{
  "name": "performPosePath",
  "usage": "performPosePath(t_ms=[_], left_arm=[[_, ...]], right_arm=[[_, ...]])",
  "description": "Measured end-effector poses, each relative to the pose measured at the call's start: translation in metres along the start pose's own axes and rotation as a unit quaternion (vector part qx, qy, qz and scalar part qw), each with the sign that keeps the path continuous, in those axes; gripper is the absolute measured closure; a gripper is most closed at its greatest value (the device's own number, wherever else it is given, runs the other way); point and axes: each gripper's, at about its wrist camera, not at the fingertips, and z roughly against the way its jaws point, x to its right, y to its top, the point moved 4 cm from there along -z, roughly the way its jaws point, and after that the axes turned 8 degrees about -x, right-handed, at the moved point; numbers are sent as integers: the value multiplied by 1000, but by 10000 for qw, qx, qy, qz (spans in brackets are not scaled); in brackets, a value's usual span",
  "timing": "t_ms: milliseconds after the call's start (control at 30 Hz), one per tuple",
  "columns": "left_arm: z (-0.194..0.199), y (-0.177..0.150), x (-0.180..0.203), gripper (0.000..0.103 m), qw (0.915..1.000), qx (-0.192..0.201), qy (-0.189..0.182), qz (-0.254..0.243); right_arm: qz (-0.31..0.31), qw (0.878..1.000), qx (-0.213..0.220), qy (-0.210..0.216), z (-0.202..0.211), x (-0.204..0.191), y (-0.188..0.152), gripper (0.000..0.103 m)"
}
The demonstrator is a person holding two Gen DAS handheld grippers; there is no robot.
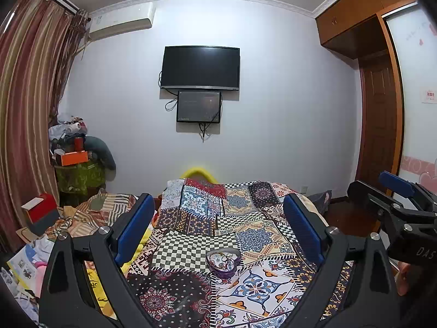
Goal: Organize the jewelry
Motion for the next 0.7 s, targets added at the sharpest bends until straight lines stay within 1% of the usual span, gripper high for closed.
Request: performPosePath(t_ms=[133,333,433,700], left_arm=[[-3,-1,0,8,10000,-51,-63,1],[-4,-2,1,8,10000,-40,-54,-43],[-5,-2,1,8,9999,-72,-117,-57],[-4,-2,2,8,9998,-76,-165,-67]], right_arm=[[5,10000,3,-14,1,1,0,4],[-4,10000,-3,-6,3,1,1,5],[41,9999,36,-106,5,1,2,4],[23,10000,13,-91,5,1,3,4]])
